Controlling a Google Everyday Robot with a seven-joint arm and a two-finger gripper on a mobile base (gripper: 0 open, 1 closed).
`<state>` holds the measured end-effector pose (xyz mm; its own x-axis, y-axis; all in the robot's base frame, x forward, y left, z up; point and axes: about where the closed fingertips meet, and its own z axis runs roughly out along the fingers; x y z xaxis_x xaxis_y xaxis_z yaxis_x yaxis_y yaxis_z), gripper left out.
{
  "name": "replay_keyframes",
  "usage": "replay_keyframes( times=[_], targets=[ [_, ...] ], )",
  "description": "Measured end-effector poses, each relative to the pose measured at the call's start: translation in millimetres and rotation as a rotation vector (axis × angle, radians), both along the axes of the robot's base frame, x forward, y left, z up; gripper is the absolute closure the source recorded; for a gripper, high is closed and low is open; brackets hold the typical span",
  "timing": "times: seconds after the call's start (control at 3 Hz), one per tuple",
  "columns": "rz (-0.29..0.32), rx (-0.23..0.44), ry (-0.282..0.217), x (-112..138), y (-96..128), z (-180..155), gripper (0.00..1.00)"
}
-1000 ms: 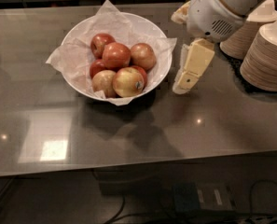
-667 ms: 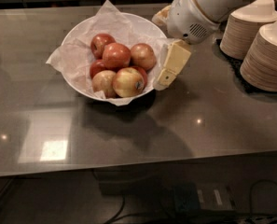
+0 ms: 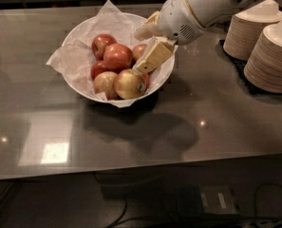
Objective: Pick apple from white bowl
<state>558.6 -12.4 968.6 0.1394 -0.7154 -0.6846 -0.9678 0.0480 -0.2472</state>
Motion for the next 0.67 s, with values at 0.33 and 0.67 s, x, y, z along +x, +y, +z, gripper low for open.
replay_keyframes(
  times=[0.33, 0.67],
  targets=[
    [0.025, 0.058, 0.016, 5.6, 9.4, 1.2, 0.28],
    [0.041, 0.091, 0.027, 11.6, 15.5, 3.1, 0.27]
  ],
)
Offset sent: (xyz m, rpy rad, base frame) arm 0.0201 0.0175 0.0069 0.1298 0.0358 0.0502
